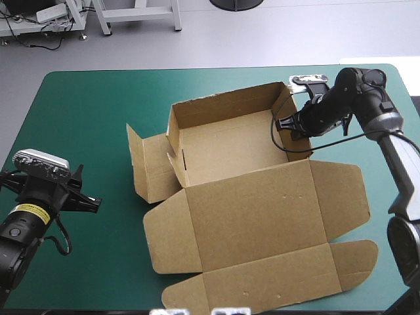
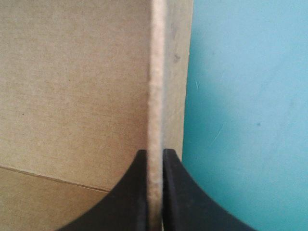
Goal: Fold the box
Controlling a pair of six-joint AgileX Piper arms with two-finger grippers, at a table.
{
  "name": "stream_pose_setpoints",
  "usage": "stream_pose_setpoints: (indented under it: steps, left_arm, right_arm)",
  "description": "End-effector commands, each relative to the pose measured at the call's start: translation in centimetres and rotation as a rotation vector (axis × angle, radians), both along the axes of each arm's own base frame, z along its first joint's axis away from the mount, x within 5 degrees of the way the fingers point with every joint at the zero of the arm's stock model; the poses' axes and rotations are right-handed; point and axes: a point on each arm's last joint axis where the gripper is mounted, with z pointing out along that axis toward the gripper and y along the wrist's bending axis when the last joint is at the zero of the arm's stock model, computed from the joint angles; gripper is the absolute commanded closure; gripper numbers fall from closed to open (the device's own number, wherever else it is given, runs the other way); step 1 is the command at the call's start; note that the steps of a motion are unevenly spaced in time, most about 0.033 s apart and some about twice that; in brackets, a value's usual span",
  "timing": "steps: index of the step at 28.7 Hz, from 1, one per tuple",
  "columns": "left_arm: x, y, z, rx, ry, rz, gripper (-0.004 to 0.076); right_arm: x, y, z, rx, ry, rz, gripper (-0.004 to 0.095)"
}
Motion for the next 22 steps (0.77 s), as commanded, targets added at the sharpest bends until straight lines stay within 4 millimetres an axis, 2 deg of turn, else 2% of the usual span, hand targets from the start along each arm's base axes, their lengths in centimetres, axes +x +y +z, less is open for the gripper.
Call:
stream_pose_setpoints:
  steps: [1, 2, 5, 9, 16, 19, 22]
  left_arm:
    - [0.0, 0.1, 1.4, -0.011, -0.085, 0.014, 0.0426]
    - [0.0, 0.1, 1.4, -0.011, -0.086, 0.015, 0.0426]
    - [0.0, 0.0, 1.4, -0.021, -0.086, 0.012, 0.0426]
    - [0.0, 0.0, 1.4, -0.020, -0.083, 0.014, 0.0426]
    - [-0.1, 0.0, 1.3, -0.033, -0.081, 0.011, 0.0426]
    - [0.0, -0.1, 1.4, -0.036, -0.086, 0.008, 0.0426]
    - [0.0, -0.1, 1.4, -0.040, -0.084, 0.007, 0.0426]
  right_arm:
    - [-3.4, -0.5, 1.9, 0.024, -0.012, -0.001, 0.0933]
    - [-4.1, -0.8, 0.5, 0.003, 0.034, -0.002, 0.0933]
    - [-4.5, -0.8, -1.1, 0.009, 0.075, -0.030, 0.0933]
    - [-4.2, -0.7, -2.4, 0.034, 0.068, -0.065, 0.0933]
    - [-4.5, -1.3, -3.7, -0.066, 0.144, -0.007, 0.0924]
    - [-4.6, -1.1, -3.7, -0.060, 0.147, 0.033, 0.0849]
    - [-4.7, -1.1, -3.7, -0.070, 0.153, 0.062, 0.0677]
